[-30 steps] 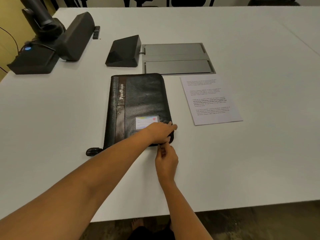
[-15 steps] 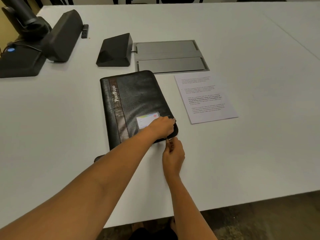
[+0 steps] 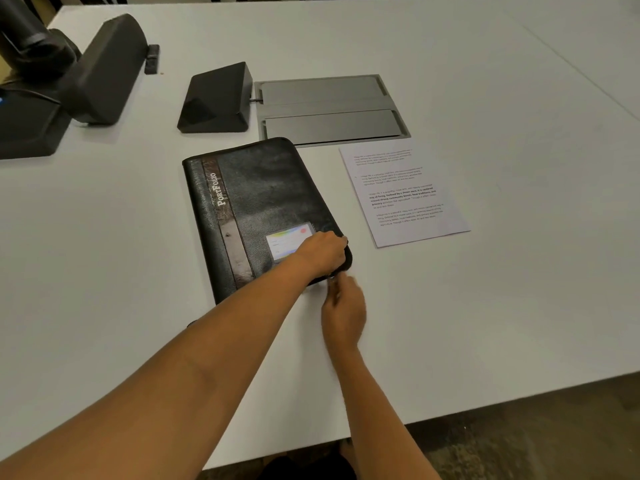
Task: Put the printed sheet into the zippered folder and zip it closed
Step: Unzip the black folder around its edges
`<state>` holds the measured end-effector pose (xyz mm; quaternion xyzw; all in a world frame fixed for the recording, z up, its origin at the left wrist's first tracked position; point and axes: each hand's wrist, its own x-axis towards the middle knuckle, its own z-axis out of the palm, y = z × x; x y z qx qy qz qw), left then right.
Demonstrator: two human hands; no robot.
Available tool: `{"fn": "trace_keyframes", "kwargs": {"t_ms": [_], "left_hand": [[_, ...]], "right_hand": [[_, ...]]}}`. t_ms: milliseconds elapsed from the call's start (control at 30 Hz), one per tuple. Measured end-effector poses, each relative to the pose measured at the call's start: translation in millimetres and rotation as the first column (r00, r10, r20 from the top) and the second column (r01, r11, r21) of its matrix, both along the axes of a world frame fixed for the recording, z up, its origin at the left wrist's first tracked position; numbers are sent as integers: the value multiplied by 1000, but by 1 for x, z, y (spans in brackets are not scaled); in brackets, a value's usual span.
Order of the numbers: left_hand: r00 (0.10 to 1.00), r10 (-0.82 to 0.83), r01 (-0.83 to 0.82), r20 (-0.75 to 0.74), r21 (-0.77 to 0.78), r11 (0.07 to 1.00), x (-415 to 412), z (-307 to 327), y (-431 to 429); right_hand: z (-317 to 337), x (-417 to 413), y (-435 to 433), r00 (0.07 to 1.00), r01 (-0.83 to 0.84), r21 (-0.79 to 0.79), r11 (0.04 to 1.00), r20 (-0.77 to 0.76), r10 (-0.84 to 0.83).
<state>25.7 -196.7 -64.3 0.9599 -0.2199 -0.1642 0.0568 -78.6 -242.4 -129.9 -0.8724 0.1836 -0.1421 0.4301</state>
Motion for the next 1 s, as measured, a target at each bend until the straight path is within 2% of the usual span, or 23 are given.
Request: {"fn": "trace_keyframes", "kwargs": {"t_ms": [67,167,267,400,500,600,700,767,833,1000], "left_hand": [[1000,-13,13,2,0,1000,2,0,0],[1000,-25,25,4,0,1000,2,2,2],[1000,-14,14,-4,-20,1000,-1,1,3],[991,99,-116,-85,-221,968,-12,-3,11],[960,262,-281,-103,-392,876,-30,-8,23],[879,475,-421,-32,-520,743,-53,-14,40],[739,673,-610,-42,-466,641,-76,-19,57],[670,741,-710,-43,-330,622,-88,-21,66],[623,778,-766,-83,-269,585,-96,-22,71],[484,789,-862,-378,-362,355,-96,-28,77]], "right_hand": [[-2,-13,13,995,-98,-133,986,6,100],[1,-20,30,986,-164,-160,973,0,166],[1,-26,41,953,-291,-237,927,17,303],[3,-25,43,948,-308,-209,928,20,319],[3,-20,35,938,-346,-126,930,-47,343],[4,-17,28,912,-378,33,925,-161,378],[7,-16,24,897,-395,53,917,-191,398],[8,-16,22,906,-387,42,921,-170,388],[8,-17,19,916,-369,49,928,-147,372],[9,-21,13,830,-539,3,842,-169,531]]}}
